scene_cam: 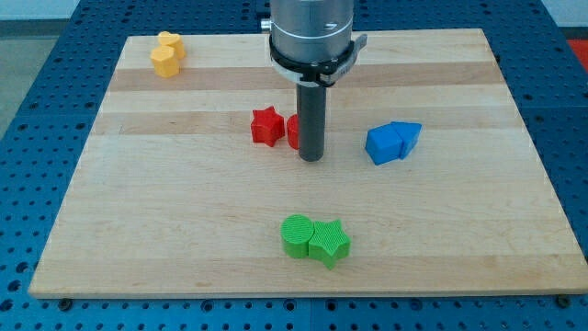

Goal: Place the cube at the top center of the board

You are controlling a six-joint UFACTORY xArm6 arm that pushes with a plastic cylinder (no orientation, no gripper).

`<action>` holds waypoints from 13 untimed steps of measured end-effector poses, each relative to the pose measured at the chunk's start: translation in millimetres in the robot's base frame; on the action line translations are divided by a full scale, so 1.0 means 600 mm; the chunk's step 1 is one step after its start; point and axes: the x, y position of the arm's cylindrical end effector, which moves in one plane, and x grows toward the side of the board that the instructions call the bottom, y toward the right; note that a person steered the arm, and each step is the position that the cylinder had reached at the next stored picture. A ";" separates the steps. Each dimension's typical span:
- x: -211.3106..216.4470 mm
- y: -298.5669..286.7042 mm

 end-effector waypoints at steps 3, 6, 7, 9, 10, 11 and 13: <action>0.045 0.140; -0.012 0.154; -0.041 0.163; -0.129 0.169; -0.181 0.169; -0.229 0.169; -0.297 0.168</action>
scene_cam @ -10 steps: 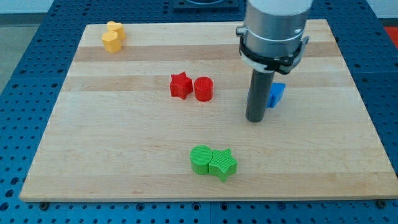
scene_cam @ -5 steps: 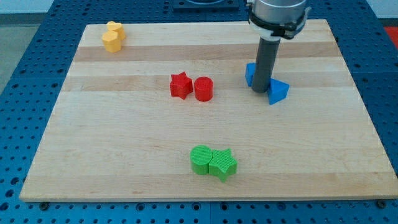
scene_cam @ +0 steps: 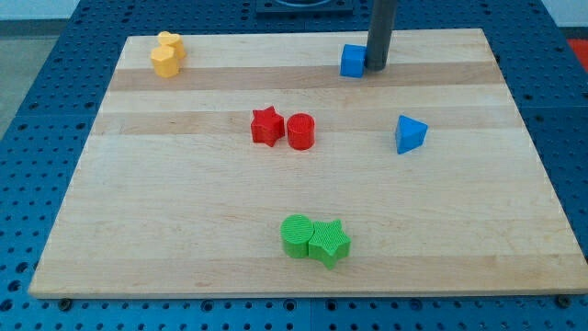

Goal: Place the cube at the top center of the board

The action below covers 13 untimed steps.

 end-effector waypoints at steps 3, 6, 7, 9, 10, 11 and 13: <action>0.042 -0.036; -0.006 -0.095; -0.016 -0.107; -0.046 -0.107; -0.057 -0.107; -0.057 -0.108; -0.057 -0.158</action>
